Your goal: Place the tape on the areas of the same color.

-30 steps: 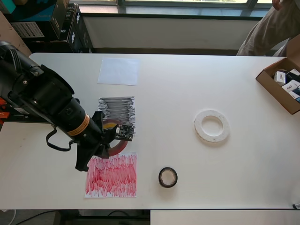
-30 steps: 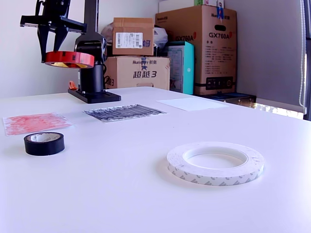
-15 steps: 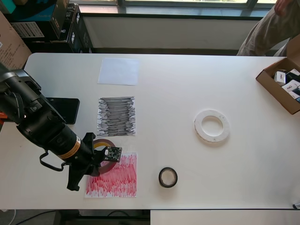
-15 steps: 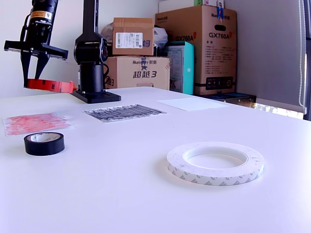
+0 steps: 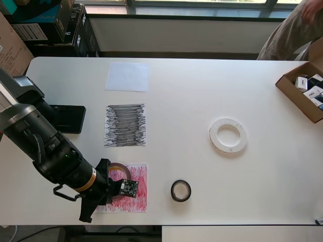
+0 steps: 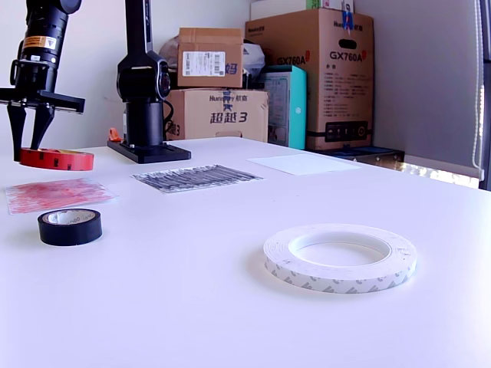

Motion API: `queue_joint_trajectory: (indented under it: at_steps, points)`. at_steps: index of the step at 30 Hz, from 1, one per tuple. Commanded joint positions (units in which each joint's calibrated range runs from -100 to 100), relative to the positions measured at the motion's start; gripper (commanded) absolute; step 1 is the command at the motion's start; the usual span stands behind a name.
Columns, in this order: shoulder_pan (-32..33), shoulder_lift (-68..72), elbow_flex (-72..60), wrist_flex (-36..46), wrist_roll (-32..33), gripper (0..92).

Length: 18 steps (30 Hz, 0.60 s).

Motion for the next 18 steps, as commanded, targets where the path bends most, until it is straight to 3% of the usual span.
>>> queue_joint_trajectory:
  at_steps: [1,6,18]
  points:
    - [-0.52,2.81,-3.58,-0.23,1.93,0.0]
    - [0.03,6.37,-8.85,0.54,5.2,0.0]
    - [1.13,7.96,-6.49,0.62,4.63,0.0]
